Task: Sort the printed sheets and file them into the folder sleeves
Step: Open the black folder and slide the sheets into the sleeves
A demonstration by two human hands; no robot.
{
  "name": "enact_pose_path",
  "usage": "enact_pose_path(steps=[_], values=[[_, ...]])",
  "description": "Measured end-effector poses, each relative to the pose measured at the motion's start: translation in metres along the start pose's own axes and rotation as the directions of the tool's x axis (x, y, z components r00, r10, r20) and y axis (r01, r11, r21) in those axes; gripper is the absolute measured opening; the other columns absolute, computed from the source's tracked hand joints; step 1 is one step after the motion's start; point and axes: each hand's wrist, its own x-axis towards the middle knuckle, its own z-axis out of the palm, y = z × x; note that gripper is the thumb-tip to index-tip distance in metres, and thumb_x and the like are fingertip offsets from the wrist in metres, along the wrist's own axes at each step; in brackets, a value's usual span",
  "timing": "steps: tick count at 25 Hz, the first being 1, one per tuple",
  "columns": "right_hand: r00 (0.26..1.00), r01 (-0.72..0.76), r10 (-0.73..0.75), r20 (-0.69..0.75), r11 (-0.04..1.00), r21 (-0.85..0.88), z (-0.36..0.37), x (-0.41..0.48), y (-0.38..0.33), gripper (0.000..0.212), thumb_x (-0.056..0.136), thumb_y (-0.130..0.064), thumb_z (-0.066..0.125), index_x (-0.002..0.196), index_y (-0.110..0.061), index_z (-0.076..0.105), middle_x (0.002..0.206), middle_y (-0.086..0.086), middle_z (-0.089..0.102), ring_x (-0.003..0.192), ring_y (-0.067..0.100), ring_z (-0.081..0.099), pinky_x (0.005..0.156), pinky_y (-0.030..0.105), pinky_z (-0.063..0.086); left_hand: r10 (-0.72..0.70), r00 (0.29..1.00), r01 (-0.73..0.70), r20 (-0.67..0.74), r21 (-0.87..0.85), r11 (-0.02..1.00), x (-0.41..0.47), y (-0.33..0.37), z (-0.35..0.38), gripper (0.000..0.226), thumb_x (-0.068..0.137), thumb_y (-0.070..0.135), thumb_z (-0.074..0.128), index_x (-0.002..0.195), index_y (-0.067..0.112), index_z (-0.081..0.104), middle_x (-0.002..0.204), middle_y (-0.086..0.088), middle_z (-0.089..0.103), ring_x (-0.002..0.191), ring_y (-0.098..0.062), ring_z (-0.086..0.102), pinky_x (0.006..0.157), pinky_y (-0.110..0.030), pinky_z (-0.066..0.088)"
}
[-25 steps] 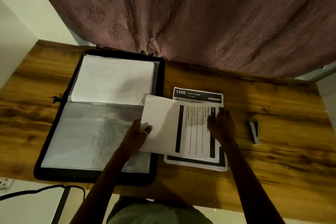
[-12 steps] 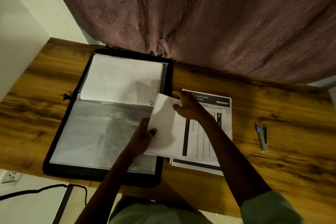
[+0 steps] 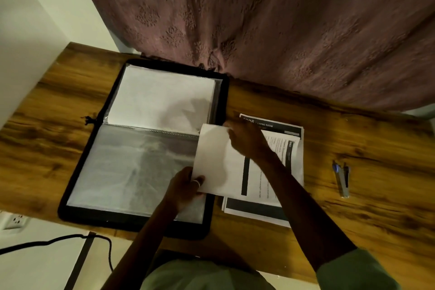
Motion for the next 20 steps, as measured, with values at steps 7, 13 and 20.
enact_pose_path(steps=[7,13,20], values=[[0.917,0.279,-0.352,-0.189,0.903,-0.328,0.06,-0.102,-0.022,0.037,0.081,-0.013,0.064,0.118,-0.016,0.066,0.12,0.006,0.064,0.112,0.027,0.058,0.092,0.042,0.048,0.014,0.998,-0.009,0.06,-0.082,0.997,-0.003,-0.006,-0.004,0.024,0.098,0.012,0.059,0.122,0.01,0.058,0.112,-0.007,0.067,0.094,-0.017,0.067,0.067,-0.024,0.057],[0.95,0.276,-0.305,-0.069,0.921,-0.277,0.09,-0.132,-0.02,0.058,0.074,-0.019,0.074,0.129,-0.011,0.059,0.131,0.01,0.059,0.12,0.033,0.056,0.096,0.045,0.05,-0.058,0.993,0.095,0.1,-0.417,0.904,-0.009,-0.012,-0.004,0.029,0.106,0.011,0.039,0.125,0.008,0.061,0.118,-0.017,0.067,0.102,-0.031,0.068,0.076,-0.04,0.062],[0.919,0.305,-0.354,-0.172,0.917,-0.257,0.093,-0.134,-0.021,0.041,0.092,-0.033,0.055,0.125,-0.009,0.063,0.13,0.012,0.06,0.122,0.032,0.053,0.099,0.046,0.05,0.024,1.0,-0.024,-0.002,-0.113,0.993,-0.003,-0.013,0.0,0.025,0.095,0.018,0.067,0.118,0.008,0.063,0.108,-0.009,0.071,0.093,-0.021,0.07,0.068,-0.029,0.06]])
